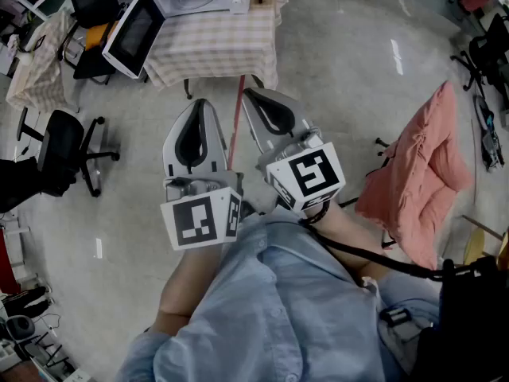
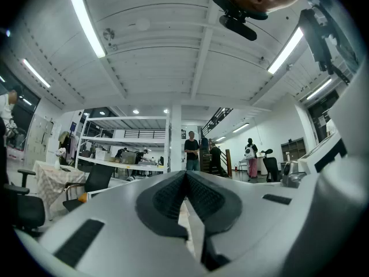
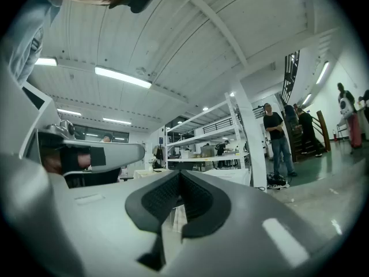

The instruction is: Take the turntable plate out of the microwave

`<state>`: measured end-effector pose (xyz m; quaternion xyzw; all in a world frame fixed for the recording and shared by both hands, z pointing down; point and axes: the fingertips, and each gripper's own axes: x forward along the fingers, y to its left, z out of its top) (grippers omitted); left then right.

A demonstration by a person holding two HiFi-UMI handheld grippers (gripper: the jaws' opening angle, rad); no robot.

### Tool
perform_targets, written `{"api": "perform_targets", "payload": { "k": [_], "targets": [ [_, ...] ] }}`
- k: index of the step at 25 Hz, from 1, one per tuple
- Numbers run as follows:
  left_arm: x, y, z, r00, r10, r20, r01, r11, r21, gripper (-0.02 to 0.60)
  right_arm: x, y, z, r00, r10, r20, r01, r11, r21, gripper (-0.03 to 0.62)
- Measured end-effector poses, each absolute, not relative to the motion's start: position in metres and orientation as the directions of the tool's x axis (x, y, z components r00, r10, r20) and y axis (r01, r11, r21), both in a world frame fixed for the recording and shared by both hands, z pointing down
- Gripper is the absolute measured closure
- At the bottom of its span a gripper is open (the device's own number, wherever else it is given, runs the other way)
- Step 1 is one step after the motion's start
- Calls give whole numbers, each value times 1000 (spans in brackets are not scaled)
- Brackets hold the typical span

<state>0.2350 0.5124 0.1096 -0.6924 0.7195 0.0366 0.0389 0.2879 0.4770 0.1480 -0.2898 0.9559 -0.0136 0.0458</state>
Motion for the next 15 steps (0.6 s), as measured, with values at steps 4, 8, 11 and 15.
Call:
{"api": "perform_targets", "payload": {
  "k": [4,8,11,15],
  "targets": [
    [240,511,111,-38,-994,-106,-999,38,-5,574,294,474,151,-822,-565,-73,-561,825,-75,594],
    [246,511,115,-39,-995,-92,-999,40,-5,574,299,476,153,-825,-560,-73,-554,828,-91,594],
    [255,505,115,-37,-996,-84,-999,38,-11,574,307,472,152,-830,-551,-83,-544,834,-92,594],
    [272,495,116,-35,-996,-82,-999,37,-22,574,321,466,151,-840,-532,-106,-522,846,-114,592]
  ]
}}
